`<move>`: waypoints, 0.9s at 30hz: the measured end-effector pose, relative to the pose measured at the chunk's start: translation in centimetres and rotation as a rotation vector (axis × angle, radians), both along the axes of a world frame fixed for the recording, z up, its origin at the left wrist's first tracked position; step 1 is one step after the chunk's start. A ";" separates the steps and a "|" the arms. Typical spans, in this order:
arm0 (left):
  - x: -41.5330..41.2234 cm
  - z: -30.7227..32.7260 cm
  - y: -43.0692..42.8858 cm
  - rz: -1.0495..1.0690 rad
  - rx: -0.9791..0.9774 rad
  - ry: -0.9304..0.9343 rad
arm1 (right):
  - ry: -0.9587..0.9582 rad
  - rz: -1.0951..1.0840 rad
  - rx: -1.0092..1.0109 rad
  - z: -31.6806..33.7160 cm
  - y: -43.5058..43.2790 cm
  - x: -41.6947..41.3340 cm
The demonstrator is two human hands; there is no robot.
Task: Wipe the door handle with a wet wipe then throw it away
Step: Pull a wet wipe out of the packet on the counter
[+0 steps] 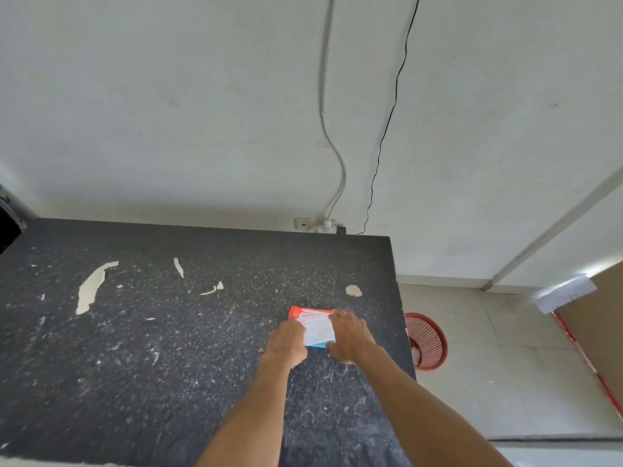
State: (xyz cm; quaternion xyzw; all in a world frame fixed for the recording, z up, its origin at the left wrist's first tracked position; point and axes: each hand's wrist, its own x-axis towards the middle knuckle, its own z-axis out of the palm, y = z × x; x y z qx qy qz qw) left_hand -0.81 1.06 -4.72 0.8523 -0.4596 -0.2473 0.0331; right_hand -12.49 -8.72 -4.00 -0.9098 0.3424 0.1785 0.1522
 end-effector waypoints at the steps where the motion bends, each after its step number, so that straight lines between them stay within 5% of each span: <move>1: 0.0 -0.1 -0.1 -0.017 -0.013 -0.012 | -0.001 -0.002 0.002 0.0 0.0 0.0; 7: -0.3 -0.6 -0.4 -0.103 -0.073 -0.032 | 0.008 0.007 -0.004 -0.2 -0.3 0.0; 27: -0.9 -1.9 -2.3 0.222 -0.221 -0.086 | -0.051 -0.043 -0.044 -1.6 -0.9 -0.5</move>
